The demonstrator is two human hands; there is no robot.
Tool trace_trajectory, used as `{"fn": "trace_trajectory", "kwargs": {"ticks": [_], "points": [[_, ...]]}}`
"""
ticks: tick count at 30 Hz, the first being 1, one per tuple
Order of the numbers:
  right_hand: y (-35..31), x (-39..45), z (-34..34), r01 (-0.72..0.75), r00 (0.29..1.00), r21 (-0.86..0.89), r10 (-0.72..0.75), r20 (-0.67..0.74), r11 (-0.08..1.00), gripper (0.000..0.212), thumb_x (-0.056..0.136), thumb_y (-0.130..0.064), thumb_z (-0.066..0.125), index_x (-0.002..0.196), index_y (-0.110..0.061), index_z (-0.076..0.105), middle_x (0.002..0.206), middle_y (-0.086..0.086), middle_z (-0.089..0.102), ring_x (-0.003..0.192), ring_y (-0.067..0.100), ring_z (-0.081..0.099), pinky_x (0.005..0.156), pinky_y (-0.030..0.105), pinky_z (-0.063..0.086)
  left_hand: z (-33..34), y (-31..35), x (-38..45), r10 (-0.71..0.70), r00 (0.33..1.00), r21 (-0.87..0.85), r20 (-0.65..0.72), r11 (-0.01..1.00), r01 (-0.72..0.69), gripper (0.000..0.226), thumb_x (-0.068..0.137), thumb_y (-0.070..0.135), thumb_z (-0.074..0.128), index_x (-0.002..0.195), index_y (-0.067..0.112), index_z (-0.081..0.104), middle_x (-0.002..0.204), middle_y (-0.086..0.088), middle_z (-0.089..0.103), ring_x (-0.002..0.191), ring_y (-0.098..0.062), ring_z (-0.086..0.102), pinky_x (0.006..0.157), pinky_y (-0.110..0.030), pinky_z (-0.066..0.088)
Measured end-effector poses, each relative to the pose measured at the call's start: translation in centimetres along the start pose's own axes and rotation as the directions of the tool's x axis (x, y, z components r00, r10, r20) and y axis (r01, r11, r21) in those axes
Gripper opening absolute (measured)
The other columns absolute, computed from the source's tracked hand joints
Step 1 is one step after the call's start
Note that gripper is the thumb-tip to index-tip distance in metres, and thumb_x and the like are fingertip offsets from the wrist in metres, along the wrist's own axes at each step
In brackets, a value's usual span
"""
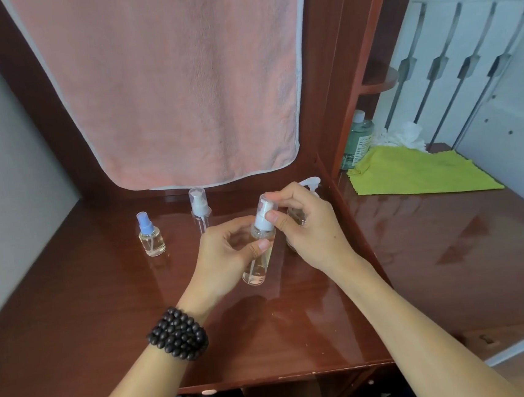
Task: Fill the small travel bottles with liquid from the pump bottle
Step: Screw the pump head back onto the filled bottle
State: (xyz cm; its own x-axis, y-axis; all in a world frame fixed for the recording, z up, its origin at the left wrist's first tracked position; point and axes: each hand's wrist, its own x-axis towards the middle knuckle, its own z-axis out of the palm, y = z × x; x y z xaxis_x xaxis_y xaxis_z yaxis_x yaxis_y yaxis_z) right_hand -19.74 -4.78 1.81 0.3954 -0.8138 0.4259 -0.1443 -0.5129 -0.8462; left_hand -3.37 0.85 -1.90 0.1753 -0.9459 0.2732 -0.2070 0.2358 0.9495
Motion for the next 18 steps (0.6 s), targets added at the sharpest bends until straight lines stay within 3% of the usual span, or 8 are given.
{"fn": "trace_trajectory", "kwargs": {"ticks": [8, 12, 18], "points": [[0.3, 0.7, 2.8, 0.038, 0.996, -0.064, -0.032, 0.089, 0.997, 0.020, 0.095, -0.016, 0.066, 0.114, -0.021, 0.063, 0.115, -0.021, 0.068, 0.114, -0.005, 0.060, 0.098, 0.015, 0.045, -2.5, -0.8, -0.8, -0.070, 0.997, 0.024, -0.025, 0.997, 0.071, 0.033, 0.086, 0.001, 0.075, 0.116, 0.014, 0.073, 0.104, -0.001, 0.079, 0.102, -0.018, 0.074, 0.100, -0.045, 0.056], [-0.4, 1.2, 3.4, 0.073, 0.993, -0.085, -0.065, 0.094, 0.994, 0.026, 0.092, -0.016, 0.071, 0.115, -0.024, 0.063, 0.110, -0.021, 0.070, 0.106, -0.008, 0.062, 0.087, 0.001, 0.036, -3.2, -0.9, -0.4, -0.078, 0.995, 0.004, -0.059, 0.997, 0.078, 0.036, 0.087, 0.004, 0.075, 0.121, 0.014, 0.071, 0.107, -0.001, 0.078, 0.105, -0.019, 0.073, 0.103, -0.047, 0.053], [-0.1, 3.5, 3.1, 0.062, 0.997, -0.158, -0.054, 0.055, 0.986, 0.029, 0.087, -0.008, 0.073, 0.111, -0.022, 0.065, 0.102, -0.013, 0.072, 0.097, -0.004, 0.065, 0.081, 0.001, 0.038, -3.0, -0.4, 0.9, -0.079, 0.995, 0.055, -0.069, 0.995, 0.082, 0.045, 0.090, 0.008, 0.074, 0.133, 0.021, 0.064, 0.119, 0.008, 0.074, 0.116, -0.005, 0.067, 0.108, -0.037, 0.050]]}}
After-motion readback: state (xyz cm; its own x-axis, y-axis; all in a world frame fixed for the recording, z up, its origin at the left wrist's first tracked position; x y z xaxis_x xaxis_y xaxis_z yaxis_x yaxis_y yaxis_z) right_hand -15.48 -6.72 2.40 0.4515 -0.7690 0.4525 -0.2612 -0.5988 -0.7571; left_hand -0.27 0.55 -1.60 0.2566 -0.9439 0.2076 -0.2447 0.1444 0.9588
